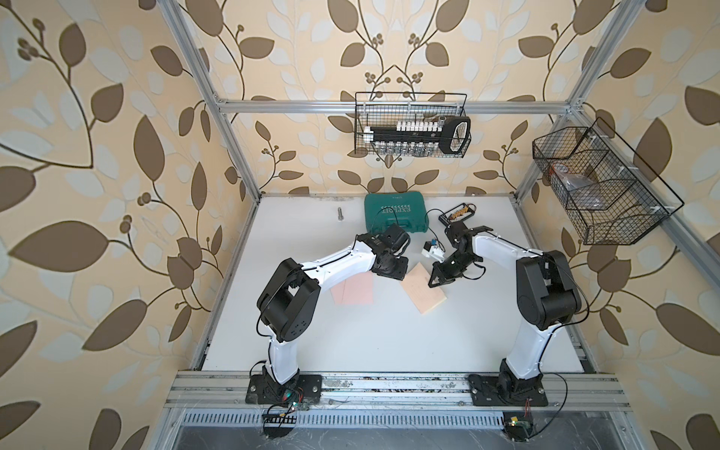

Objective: Fold the letter paper in half and place it into the envelope
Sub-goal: Fold the letter paper at the center of the board.

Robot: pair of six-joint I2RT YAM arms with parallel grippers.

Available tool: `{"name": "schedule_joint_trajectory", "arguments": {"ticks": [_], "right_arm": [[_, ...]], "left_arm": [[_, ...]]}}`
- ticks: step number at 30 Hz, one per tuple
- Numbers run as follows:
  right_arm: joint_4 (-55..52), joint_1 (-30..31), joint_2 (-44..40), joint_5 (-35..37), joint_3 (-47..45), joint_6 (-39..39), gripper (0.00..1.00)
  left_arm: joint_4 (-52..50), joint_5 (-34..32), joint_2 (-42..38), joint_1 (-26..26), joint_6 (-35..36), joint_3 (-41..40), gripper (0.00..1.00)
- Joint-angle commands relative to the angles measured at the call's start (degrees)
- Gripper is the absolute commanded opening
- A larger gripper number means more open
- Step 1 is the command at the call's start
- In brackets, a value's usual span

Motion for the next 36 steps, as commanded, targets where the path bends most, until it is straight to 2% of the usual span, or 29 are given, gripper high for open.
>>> {"name": "schedule_joint_trajectory", "arguments": {"ticks": [1, 9, 13, 16, 26, 36], "right_arm": [[0.36, -0.18, -0.34, 0.88, -1.0, 0.2, 0.0], [0.36, 0.04, 1.12, 1.12, -0.49, 0.12, 0.0], [0.37, 0.3, 1.34, 1.25, -0.55, 0.07, 0.0], [0.2, 0.4, 1.56, 1.28, -0.39, -0.03, 0.0], [-0.18, 0.74, 2.36, 1.46, 0.02, -0.21, 0.0], [-0.52, 0.75, 3.0, 1.53, 0.35, -0.33, 0.0]], "left_arm": [[0.72, 2.1, 1.38, -1.09, -0.84, 1.63, 0.43], [0.99, 2.92, 5.43, -2.16, -0.68, 3.82, 0.3], [0.95, 2.92, 7.11, -2.16, -0.08, 5.17, 0.12], [0.69, 2.92, 8.39, -2.17, 0.51, 6.33, 0.02], [-0.49, 2.82, 12.6, -2.2, 2.3, 9.55, 0.01], [-0.54, 1.69, 13.4, -2.2, 4.4, 7.69, 0.0]]}}
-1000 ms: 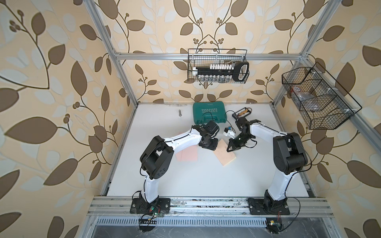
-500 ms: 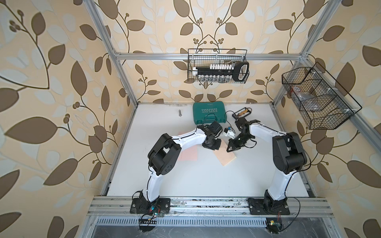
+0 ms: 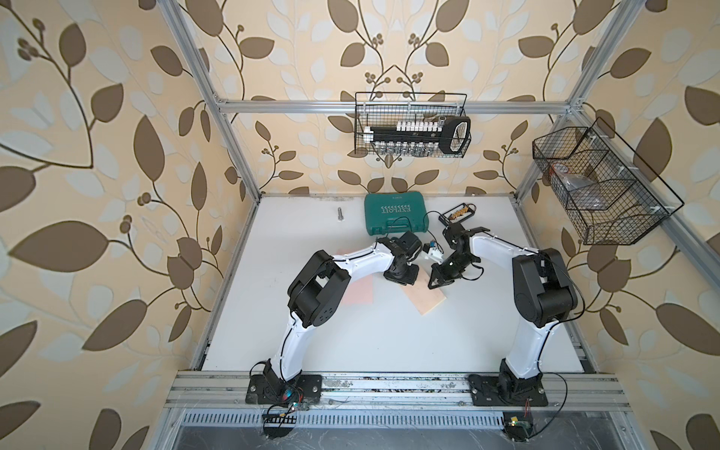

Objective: Fold the letter paper in half and place it into the envelope
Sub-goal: Fold the letter paper at the center of the board.

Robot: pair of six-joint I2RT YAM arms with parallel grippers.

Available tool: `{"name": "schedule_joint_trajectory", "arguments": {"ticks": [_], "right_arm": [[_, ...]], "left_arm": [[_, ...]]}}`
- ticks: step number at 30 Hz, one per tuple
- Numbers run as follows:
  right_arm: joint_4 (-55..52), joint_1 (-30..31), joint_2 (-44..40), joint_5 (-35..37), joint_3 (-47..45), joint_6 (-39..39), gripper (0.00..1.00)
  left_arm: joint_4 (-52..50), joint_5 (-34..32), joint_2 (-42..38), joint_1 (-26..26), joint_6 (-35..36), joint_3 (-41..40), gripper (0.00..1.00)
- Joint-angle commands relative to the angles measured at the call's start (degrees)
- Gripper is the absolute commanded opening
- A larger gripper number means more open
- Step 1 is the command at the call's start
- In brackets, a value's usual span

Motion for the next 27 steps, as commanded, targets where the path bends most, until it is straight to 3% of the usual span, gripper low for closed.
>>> {"name": "schedule_joint_trajectory", "arguments": {"ticks": [1, 27], "right_arm": [[-1.05, 0.32, 1.38, 0.5, 0.44, -0.3, 0.0], [-2.79, 0.51, 3.57, 2.6, 3.52, -0.6, 0.0]], "left_arm": [[-1.16, -0.74, -0.01, -0.42, 2.07, 0.1, 0.0], [-3.22, -3.9, 1.04, -0.25, 5.03, -3.74, 0.0]]}}
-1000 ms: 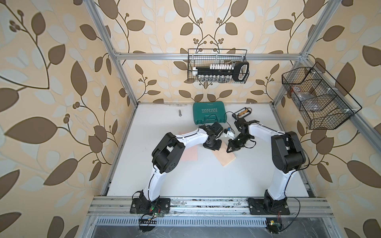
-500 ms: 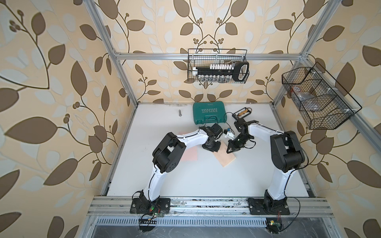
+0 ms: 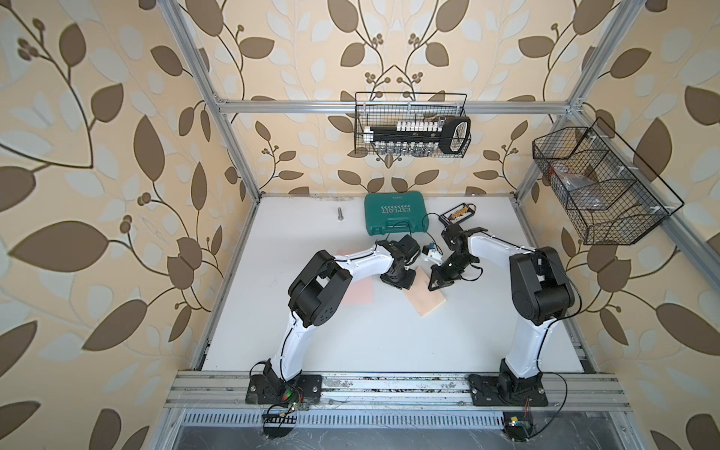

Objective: Fold the letter paper in half and place it into the envelope
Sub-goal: Fold the letter paper at the center of the board.

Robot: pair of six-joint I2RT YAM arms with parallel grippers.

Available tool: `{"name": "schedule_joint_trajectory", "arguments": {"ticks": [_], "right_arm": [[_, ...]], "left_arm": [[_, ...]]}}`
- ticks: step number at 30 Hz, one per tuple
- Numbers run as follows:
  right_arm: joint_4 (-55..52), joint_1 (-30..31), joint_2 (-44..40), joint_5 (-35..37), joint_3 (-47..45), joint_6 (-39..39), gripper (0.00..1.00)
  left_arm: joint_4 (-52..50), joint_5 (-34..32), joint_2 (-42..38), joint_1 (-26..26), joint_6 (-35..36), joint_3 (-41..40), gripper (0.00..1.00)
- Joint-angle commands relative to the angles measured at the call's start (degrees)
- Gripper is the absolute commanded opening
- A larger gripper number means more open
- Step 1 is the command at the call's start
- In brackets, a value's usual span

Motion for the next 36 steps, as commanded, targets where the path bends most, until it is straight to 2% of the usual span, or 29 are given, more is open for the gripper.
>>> {"name": "schedule_joint_trajectory", "arguments": {"ticks": [1, 8, 11, 12, 16, 19, 21, 22, 23, 24, 26, 29, 31, 34, 36], "right_arm": [[-1.87, 0.23, 2.28, 2.21, 3.48, -0.61, 0.0], [-4.1, 0.22, 5.24, 4.29, 9.53, -0.25, 0.12], [-4.11, 0.23, 4.66, 6.58, 10.75, 0.42, 0.25], [-4.14, 0.27, 4.07, 7.86, 11.0, 0.99, 0.31], [-3.66, 0.21, 0.18, 14.76, 10.9, 3.13, 0.42], [-3.62, -0.2, -3.51, 20.76, 10.64, 4.64, 0.44], [-3.54, -0.7, -6.45, 23.45, 10.45, 7.07, 0.41], [-3.16, -0.74, -8.47, 24.29, 10.17, 9.24, 0.29], [-2.61, -0.63, -9.92, 24.38, 9.54, 11.65, 0.1], [-1.53, -0.17, -12.2, 22.74, 8.36, 14.51, 0.0], [2.84, 1.9, -16.73, 17.8, 3.95, 21.0, 0.0], [12.49, 6.08, -21.84, 14.81, -6.02, 35.38, 0.0], [18.25, 7.61, -22.3, 12.42, -12.93, 46.42, 0.0], [25.21, 10.4, -21.18, 11.02, -20.06, 56.8, 0.0], [29.38, 13.11, -20.92, 11.67, -22.8, 60.85, 0.0]], "left_arm": [[-2.67, -2.24, 0.6, -0.28, 0.87, -1.95, 0.0], [-3.39, -1.27, -0.39, -0.36, -1.08, -3.47, 0.0], [-4.27, -1.01, -0.35, -0.36, -2.32, -2.91, 0.0], [-4.52, -0.89, -0.38, -0.36, -2.73, -2.79, 0.0], [-4.87, -0.51, -0.19, -0.36, -3.86, -2.46, 0.0], [-5.42, -0.32, 0.16, -0.36, -4.78, -2.11, 0.0], [-5.49, -0.17, 0.14, -0.36, -5.27, -2.27, 0.0], [-5.62, -0.2, 0.12, -0.36, -5.54, -2.32, 0.0], [-5.68, -0.05, 0.16, -0.4, -5.73, -2.32, 0.0], [-5.77, 0.0, 0.22, -0.36, -5.93, -2.43, 0.0], [-5.94, 0.06, 0.36, -0.42, -6.41, -2.48, 0.0], [-6.45, 0.1, 0.59, -0.36, -7.08, -2.32, 0.0], [-6.61, 0.3, 0.47, -0.37, -7.52, -2.36, 0.0], [-6.98, 0.31, 0.15, -0.37, -8.15, -2.41, 0.0], [-7.0, 0.47, -0.2, -0.38, -8.7, -2.87, 0.0]]}}
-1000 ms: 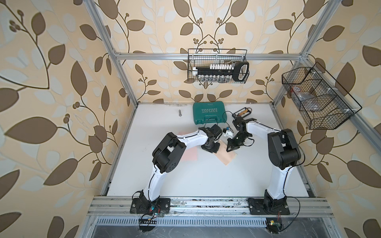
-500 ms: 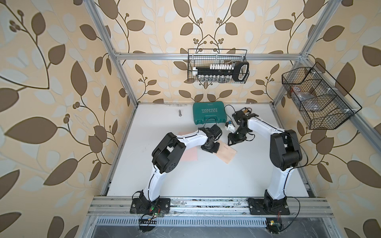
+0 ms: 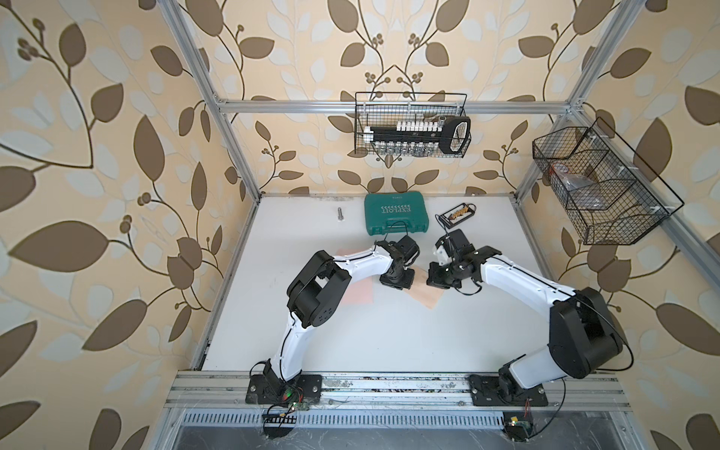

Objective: Fold the letter paper in half and place it into the envelope
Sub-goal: Fold the letter paper at the center of the board.

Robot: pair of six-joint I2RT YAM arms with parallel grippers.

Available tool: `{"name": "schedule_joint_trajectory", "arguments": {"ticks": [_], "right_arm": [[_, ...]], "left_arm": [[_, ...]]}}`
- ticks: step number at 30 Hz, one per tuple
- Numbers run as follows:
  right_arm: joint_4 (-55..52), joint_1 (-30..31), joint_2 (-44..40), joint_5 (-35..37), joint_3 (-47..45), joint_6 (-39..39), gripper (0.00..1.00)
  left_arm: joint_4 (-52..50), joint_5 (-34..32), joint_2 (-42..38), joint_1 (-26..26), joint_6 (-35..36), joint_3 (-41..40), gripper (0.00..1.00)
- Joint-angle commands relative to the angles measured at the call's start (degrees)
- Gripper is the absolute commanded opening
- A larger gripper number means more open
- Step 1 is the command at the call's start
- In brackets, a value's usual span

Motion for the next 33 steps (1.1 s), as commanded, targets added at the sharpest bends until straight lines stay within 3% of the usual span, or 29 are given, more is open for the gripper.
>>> {"name": "schedule_joint_trajectory", "arguments": {"ticks": [1, 10, 25, 33], "right_arm": [[9.11, 3.95, 0.9, -0.66, -3.24, 16.07, 0.0], [15.21, 6.62, 4.67, 2.76, -4.4, 23.66, 0.0], [17.51, 6.33, 9.26, 2.63, -3.11, 24.64, 0.0], [16.57, 5.41, 6.14, 2.83, -7.46, 25.3, 0.0]], "left_arm": [[-6.64, 0.09, 0.25, -0.36, -1.97, -2.0, 0.0], [-6.63, 0.82, -0.65, -0.36, -3.76, -3.04, 0.0], [-6.63, 1.68, -1.02, -0.36, -4.52, -3.99, 0.0], [-7.15, 1.19, -0.39, -0.36, -4.23, -3.35, 0.0]]}}
